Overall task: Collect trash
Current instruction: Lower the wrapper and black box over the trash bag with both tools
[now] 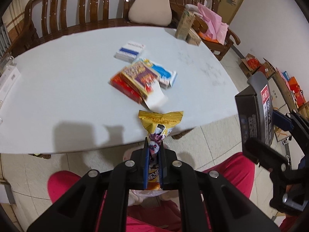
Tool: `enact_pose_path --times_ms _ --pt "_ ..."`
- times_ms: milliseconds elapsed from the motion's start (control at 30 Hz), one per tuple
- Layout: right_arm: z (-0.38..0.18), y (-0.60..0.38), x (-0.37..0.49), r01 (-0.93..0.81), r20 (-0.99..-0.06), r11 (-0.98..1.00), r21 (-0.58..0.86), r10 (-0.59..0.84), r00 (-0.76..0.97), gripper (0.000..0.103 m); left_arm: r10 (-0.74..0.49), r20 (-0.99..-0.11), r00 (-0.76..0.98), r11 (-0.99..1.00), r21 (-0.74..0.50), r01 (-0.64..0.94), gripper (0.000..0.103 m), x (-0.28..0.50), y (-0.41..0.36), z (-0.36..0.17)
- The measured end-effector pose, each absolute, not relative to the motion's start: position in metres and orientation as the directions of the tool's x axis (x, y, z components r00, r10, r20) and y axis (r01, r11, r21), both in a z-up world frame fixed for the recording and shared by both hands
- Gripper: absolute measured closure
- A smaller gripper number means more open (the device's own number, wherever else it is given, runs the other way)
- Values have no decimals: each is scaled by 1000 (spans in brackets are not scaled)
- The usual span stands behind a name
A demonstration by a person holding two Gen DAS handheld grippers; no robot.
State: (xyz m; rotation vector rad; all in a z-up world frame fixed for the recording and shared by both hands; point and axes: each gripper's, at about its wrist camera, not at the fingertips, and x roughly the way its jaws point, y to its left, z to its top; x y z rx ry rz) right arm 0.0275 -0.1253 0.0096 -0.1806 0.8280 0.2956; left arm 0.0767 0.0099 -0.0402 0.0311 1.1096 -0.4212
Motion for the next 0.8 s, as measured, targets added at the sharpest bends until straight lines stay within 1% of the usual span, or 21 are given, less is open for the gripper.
enact_pose_path --times_ms 300,633,800 --pt "-43 -115 -8 -334 -792 942 -29 182 582 49 -320 -894 314 915 -206 346 95 50 -2 -87" --pt "-107 -121 -20 -291 -842 957 15 169 512 49 -298 -919 258 931 -220 292 95 48 -1 -146" --pt "-140 -122 -22 -269 -859 963 -5 134 495 49 -290 -930 228 937 -226 267 95 52 -2 -174"
